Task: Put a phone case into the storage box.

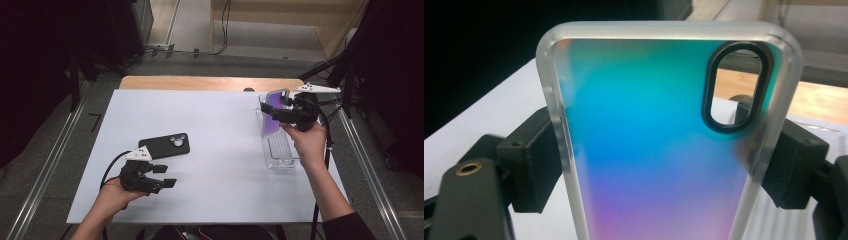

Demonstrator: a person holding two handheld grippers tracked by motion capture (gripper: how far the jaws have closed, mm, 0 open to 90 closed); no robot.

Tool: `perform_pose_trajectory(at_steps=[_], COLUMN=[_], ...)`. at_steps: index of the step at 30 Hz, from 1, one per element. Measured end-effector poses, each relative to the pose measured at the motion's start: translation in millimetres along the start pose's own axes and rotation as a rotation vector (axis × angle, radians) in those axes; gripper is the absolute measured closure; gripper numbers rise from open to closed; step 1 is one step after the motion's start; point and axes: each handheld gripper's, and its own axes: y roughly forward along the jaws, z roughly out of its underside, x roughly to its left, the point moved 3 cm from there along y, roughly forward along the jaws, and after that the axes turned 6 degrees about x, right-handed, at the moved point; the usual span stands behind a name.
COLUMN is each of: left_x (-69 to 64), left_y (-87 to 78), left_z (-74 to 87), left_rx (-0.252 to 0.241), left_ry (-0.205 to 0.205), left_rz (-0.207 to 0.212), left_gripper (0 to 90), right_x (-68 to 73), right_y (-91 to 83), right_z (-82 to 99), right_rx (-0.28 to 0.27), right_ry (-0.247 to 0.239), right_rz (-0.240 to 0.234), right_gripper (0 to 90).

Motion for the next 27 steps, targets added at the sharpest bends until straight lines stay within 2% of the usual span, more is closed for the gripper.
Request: perform_pose_trajectory(at_steps=[4,12,16,18,21,23,27], left_x=[0.0,0.6,3.2,3.5,3.0,2.7,3.2], left_y=[0.3,0.6,-1.4,-1.4,-0.7,-0.4,0.2], left_z=[-0.5,-0.2,0.0,0.2,0.1,0.1,0.3], left_rx=[0.000,0.004,-0.004,-0.004,-0.001,0.001,-0.006], left_ry=[0.000,0.003,-0.002,-0.003,-0.005,-0.002,-0.009], left_rz=[0.000,0.004,-0.002,-0.003,-0.001,-0.003,0.012], left_gripper=[33.8,33.8,33.8,33.8,33.8,33.8,33.8], right_x=[-9.6,-25.9,-32.7,-35.1,-42.6,-48.0,-55.4], right_y=[4.2,17.5,22.9,25.5,30.6,33.5,42.6], right_z=[-7.5,-18.5,-22.6,-25.3,-30.0,-32.3,-35.6], right_rx=[-0.026,-0.045,-0.060,-0.058,-0.062,-0.068,-0.066], right_ry=[0.026,0.046,0.081,0.068,0.073,0.092,0.095], right_rz=[0.019,0.128,0.130,0.158,0.200,0.218,0.241], right_gripper=[15.4,15.4,15.4,15.4,15.4,15.4,15.4])
